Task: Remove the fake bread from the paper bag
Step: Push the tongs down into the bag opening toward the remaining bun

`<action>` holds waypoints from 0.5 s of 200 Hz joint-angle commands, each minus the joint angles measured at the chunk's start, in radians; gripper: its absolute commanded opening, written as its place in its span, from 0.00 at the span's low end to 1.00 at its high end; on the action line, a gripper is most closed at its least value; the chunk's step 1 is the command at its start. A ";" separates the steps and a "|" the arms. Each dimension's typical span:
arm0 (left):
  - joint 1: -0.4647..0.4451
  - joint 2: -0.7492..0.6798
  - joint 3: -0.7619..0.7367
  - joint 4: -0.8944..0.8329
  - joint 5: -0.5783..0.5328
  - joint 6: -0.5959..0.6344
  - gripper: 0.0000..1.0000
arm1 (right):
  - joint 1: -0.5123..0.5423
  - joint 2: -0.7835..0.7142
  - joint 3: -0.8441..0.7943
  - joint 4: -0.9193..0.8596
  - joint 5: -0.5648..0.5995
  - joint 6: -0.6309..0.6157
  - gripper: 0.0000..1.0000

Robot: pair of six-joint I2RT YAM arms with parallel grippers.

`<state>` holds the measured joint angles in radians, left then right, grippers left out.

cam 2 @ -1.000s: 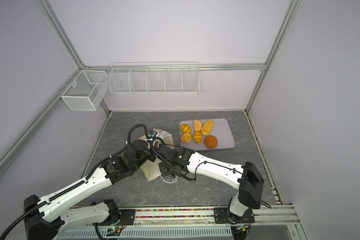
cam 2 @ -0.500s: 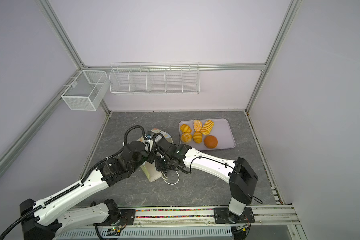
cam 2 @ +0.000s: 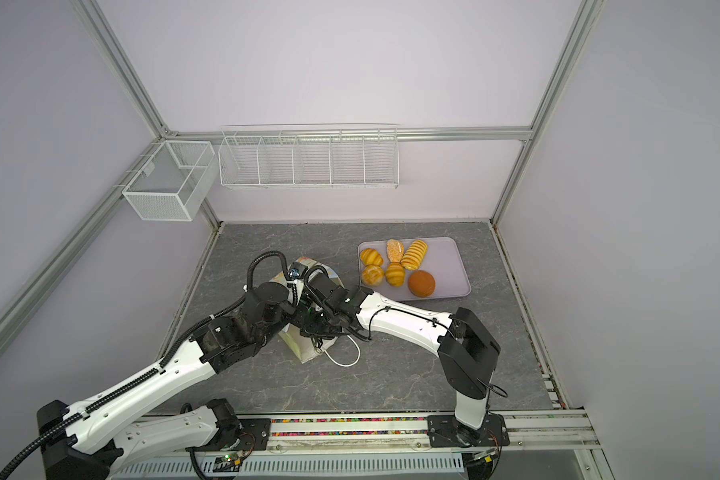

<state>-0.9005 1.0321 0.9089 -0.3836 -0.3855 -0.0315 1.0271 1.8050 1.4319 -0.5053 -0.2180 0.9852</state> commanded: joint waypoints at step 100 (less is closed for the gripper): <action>-0.017 0.010 0.019 0.060 -0.047 -0.093 0.00 | 0.035 -0.051 -0.112 0.086 0.015 0.081 0.34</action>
<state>-0.9169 1.0348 0.9089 -0.3840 -0.4168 -0.0792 1.0271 1.7916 1.3327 -0.4427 -0.1997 1.0409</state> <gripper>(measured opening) 0.047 0.340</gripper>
